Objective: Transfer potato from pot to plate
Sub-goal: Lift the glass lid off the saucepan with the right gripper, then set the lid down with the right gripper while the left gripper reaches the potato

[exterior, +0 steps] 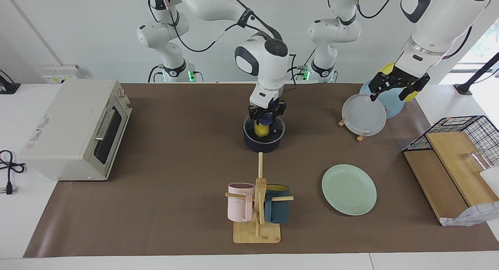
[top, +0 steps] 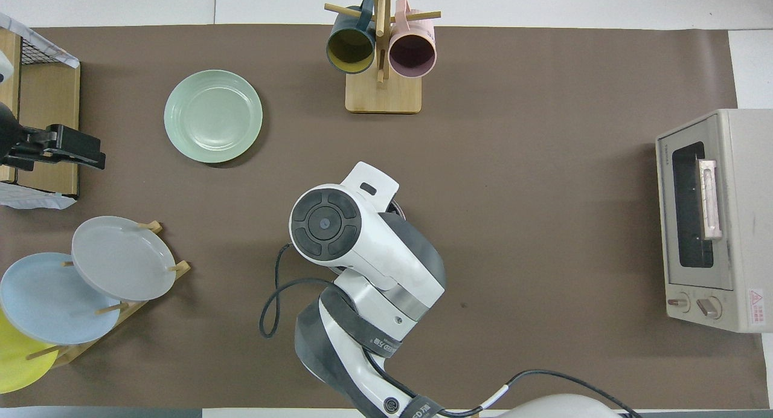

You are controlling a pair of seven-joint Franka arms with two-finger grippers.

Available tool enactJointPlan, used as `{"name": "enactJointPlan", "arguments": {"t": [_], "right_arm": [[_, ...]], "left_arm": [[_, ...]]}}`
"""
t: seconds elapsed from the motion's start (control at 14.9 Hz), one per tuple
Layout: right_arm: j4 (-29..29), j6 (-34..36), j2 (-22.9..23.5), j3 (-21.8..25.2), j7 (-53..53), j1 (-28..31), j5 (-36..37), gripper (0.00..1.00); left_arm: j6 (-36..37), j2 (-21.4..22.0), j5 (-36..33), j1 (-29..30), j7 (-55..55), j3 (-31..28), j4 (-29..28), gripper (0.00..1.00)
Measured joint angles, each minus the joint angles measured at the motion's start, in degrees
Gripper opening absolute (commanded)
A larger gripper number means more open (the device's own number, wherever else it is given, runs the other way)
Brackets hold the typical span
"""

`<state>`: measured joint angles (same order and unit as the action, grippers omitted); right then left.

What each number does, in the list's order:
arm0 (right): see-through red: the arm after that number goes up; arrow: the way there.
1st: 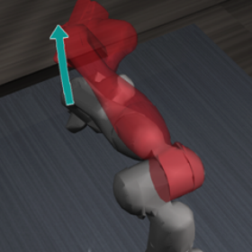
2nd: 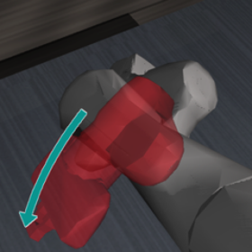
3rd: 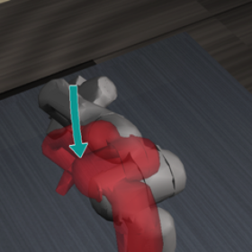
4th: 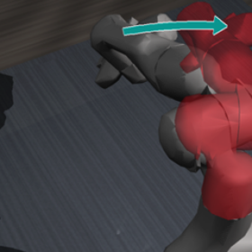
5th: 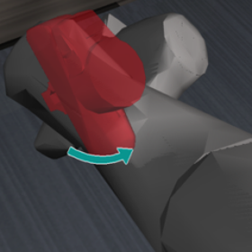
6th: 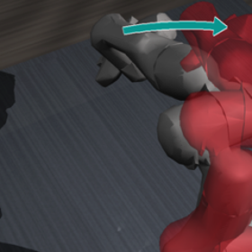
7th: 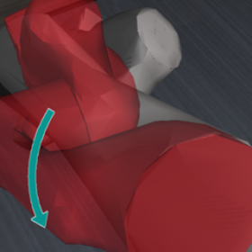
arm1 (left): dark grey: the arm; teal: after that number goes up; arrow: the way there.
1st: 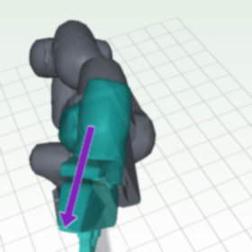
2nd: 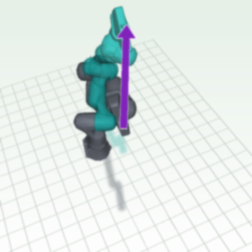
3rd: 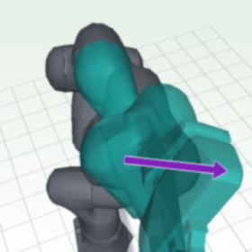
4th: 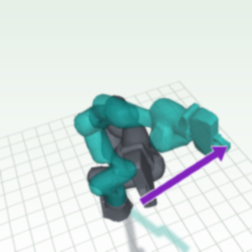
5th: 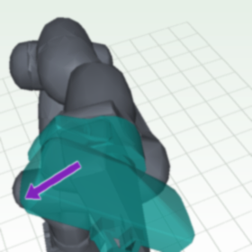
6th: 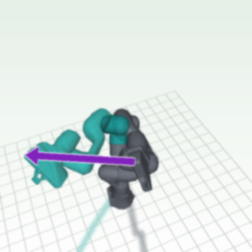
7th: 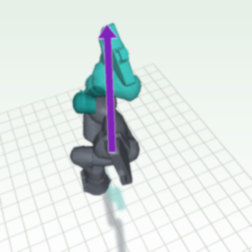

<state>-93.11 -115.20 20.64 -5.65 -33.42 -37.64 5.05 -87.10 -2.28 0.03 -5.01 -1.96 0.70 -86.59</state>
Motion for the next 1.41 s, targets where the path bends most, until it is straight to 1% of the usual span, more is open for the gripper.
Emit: {"name": "enactJointPlan", "arguments": {"t": [0.2,0.34,0.54,0.74,0.87,1.01,1.14,1.27,1.41], "right_arm": [[1.89,3.77,-2.16,0.26,3.99,2.60,-0.02,0.50],[3.32,7.06,-3.47,0.34,9.10,6.08,-0.11,0.50],[3.29,8.68,-4.26,0.49,20.62,14.21,-0.23,0.50],[0.89,8.64,-4.28,0.71,30.79,22.02,-0.27,0.50],[-2.75,5.25,-4.61,0.80,37.58,27.27,-0.28,0.50],[-8.61,-1.68,-5.54,0.84,43.69,32.15,-0.28,0.50],[-14.52,-8.29,-6.73,0.85,47.76,35.48,-0.28,0.50],[-18.71,-12.61,-7.55,0.85,49.18,37.41,-0.28,0.50],[-21.00,-15.27,-7.60,0.86,50.66,39.39,-0.28,0.50]], "left_arm": [[0.00,0.00,0.00,0.00,0.00,0.00,0.00,1.00],[0.04,0.00,0.00,0.00,0.00,0.01,0.00,1.00],[0.09,0.04,0.11,-0.07,0.00,0.57,-0.17,1.00],[-0.02,0.48,0.27,-1.80,0.00,1.08,-1.44,1.00],[-0.20,0.74,0.32,-4.61,-0.14,1.24,-1.91,1.00],[-0.55,1.06,0.38,-8.12,-1.83,1.41,-2.59,1.00],[-2.17,1.90,0.81,-12.51,-6.02,1.54,-4.77,1.00],[-6.24,2.66,1.10,-18.58,-14.47,1.71,-8.52,1.00],[-12.61,2.88,1.48,-24.46,-21.67,1.90,-13.58,1.00]]}}
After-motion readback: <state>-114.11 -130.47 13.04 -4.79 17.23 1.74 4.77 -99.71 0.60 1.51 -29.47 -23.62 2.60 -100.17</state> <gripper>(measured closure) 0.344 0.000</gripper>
